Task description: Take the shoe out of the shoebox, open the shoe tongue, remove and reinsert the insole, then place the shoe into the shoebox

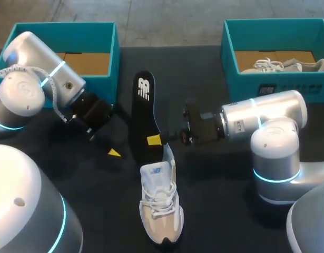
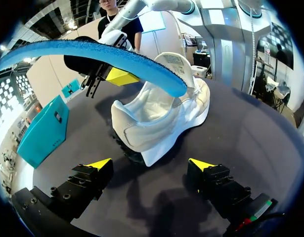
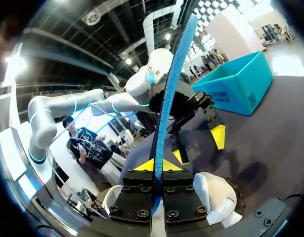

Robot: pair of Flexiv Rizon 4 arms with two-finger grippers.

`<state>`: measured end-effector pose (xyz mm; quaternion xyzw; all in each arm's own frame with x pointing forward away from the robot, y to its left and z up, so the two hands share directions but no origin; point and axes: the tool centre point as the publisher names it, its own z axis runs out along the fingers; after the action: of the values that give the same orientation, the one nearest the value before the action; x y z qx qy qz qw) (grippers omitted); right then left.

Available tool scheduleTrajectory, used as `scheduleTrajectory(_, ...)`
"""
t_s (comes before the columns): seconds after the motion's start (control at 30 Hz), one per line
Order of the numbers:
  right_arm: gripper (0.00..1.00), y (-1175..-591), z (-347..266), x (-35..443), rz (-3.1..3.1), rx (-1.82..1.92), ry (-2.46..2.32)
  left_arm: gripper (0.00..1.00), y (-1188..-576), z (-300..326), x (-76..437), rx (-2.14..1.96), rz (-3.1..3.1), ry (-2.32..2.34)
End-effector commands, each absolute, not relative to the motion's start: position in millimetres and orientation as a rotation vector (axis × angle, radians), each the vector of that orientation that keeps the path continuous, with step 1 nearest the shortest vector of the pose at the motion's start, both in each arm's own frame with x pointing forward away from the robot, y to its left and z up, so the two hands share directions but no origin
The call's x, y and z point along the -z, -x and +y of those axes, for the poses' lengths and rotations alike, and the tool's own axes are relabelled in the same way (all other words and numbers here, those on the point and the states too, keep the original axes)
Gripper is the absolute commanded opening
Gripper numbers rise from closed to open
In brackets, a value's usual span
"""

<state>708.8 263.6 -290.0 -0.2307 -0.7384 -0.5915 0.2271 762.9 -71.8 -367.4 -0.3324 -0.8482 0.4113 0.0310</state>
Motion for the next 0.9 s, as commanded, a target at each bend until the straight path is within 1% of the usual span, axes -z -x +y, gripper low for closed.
scheduleTrajectory(0.03,0.00,-706.8,266.1,291.1,-2.038,1.627,0.641,1.00,-763.8,-72.7,368.6,-1.265,-2.612,1.025)
scheduleTrajectory(0.9,0.00,-720.7,268.8,271.9,-2.070,1.663,0.594,1.00,-763.8,-72.7,368.6,-1.265,-2.612,1.025)
